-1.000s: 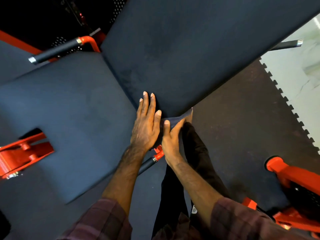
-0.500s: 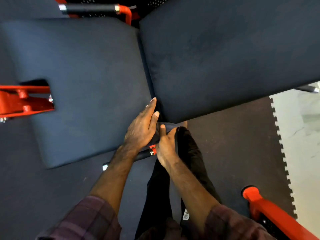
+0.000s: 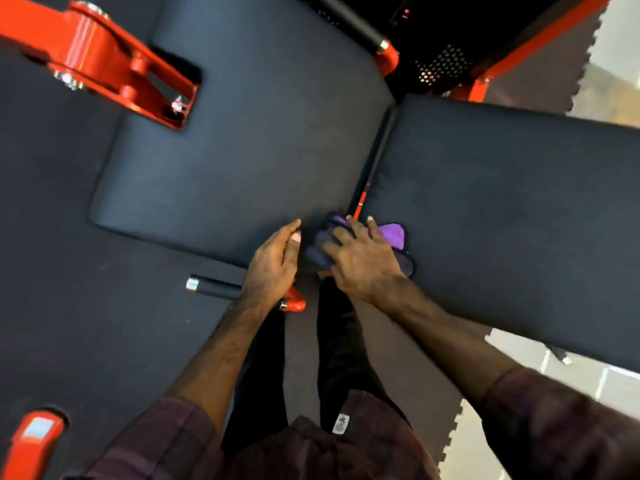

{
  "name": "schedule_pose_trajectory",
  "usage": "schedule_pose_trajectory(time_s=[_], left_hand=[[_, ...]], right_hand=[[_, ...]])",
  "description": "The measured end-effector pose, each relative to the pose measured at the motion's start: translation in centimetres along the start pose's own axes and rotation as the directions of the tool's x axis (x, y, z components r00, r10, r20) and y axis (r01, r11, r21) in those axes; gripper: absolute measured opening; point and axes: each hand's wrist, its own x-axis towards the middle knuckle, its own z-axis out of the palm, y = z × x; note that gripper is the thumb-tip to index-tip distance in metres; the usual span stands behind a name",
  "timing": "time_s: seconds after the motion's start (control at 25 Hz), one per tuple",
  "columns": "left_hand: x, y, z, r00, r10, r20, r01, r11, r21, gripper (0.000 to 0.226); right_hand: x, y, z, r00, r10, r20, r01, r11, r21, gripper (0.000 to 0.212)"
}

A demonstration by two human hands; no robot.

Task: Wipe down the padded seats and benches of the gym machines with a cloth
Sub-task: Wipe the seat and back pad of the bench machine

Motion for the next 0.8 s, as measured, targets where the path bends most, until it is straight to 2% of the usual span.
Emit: schedule_pose_trajectory(time_s=[0.04, 0.08, 0.12, 0.16, 0.28, 0.4, 0.48, 0.56, 0.68, 0.8], left_hand=[[-0.5, -0.5, 0.9, 0.999, -0.04, 0.003, 0.04, 0.999, -0.01, 0.048], [-1.0, -0.8, 1.8, 0.997, -0.074, 0.012, 0.075, 0.997, -0.02, 0.049], [-1.5, -1.0, 2.8, 0.994, -0.106, 0.02, 0.106, 0.993, -0.045, 0.049], [-1.9, -1.0, 3.9, 0.991, -0.129, 0.025, 0.131, 0.989, -0.071, 0.05], [-2.8, -0.1, 6.8, 0.976, -0.216, -0.001, 0.213, 0.966, -0.144, 0.051], [-2.9, 1.5, 9.1, 0.956, -0.294, -0.013, 0.284, 0.934, -0.217, 0.052], [-2.6, 2.8, 10.4, 0.945, -0.327, -0.014, 0.314, 0.918, -0.243, 0.054], [-1.8, 3.9, 11.1, 0.936, -0.352, -0.012, 0.339, 0.909, -0.245, 0.053], [-0.8, 4.8, 11.8, 0.916, -0.4, -0.023, 0.384, 0.892, -0.239, 0.039], [-0.6, 4.9, 12.1, 0.91, -0.414, -0.018, 0.401, 0.89, -0.216, 0.04]], right_hand=[[0.7, -0.1, 0.4, 0.978, -0.095, 0.186, 0.124, 0.981, -0.152, 0.053], [0.7, 0.0, 1.0, 0.921, -0.169, 0.351, 0.268, 0.929, -0.256, 0.053], [0.5, 0.5, 1.4, 0.866, -0.214, 0.452, 0.384, 0.864, -0.326, 0.053], [0.2, 1.0, 1.5, 0.834, -0.255, 0.489, 0.457, 0.816, -0.355, 0.052], [1.8, 1.9, 0.2, 0.815, -0.334, 0.474, 0.524, 0.773, -0.357, 0.052], [6.2, 5.0, -2.5, 0.898, -0.189, 0.397, 0.362, 0.83, -0.424, 0.053], [7.6, 6.5, -3.8, 0.915, -0.121, 0.384, 0.305, 0.832, -0.464, 0.054], [7.1, 7.0, -3.8, 0.9, -0.178, 0.398, 0.364, 0.809, -0.461, 0.054], [7.9, 9.0, -5.4, 0.836, -0.279, 0.473, 0.488, 0.772, -0.406, 0.054], [13.5, 14.2, -8.8, 0.907, -0.167, 0.388, 0.369, 0.759, -0.536, 0.048]])
